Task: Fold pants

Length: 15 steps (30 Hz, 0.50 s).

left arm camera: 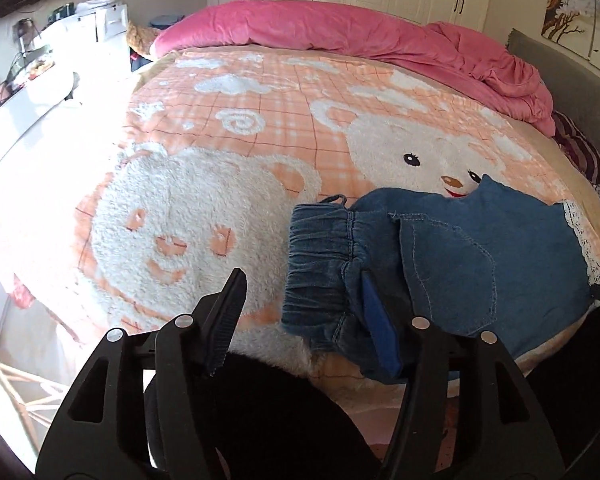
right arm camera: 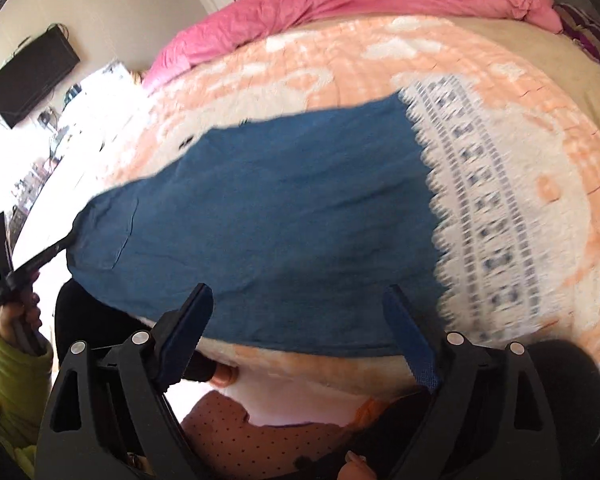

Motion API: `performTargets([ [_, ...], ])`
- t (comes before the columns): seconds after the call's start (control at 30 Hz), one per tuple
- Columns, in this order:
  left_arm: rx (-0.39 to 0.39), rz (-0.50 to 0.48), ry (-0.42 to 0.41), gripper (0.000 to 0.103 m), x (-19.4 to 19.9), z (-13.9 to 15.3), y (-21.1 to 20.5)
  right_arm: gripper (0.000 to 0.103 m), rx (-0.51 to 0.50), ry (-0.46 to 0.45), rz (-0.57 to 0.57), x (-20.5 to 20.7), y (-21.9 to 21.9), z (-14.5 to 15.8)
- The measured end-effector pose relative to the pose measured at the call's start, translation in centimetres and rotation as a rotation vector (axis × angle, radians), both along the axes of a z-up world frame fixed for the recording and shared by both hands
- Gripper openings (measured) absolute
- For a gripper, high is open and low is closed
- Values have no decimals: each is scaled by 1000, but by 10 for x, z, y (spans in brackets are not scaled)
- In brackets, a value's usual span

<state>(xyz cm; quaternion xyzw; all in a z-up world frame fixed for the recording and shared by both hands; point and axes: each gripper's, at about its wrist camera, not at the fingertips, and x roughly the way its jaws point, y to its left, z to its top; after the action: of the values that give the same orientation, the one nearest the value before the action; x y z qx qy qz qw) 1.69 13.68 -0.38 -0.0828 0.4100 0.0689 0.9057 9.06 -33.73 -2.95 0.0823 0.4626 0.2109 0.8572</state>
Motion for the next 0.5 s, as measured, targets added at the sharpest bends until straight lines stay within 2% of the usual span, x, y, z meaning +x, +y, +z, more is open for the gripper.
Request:
performTargets([
  [0.13, 73, 38, -45, 51, -4, 22, -5, 86, -8, -66, -62, 18, -24, 19],
  [0.2, 39, 20, -74, 51, 2, 32, -10, 86, -9, -81, -87, 33, -35, 25],
  [0.27, 10, -26, -90, 52, 15, 40, -24, 86, -9, -73, -120, 57, -45, 29],
  [0.37, 13, -104, -108, 54, 45, 47, -56, 86, 9, -63, -147, 100, -55, 38],
  [0.43, -24, -170, -92, 55, 70, 47, -81, 86, 28, -72, -137, 124, -59, 44],
  [0.5, -43, -233, -74, 55, 94, 42, -106, 86, 4, -72, -130, 144, -57, 47],
])
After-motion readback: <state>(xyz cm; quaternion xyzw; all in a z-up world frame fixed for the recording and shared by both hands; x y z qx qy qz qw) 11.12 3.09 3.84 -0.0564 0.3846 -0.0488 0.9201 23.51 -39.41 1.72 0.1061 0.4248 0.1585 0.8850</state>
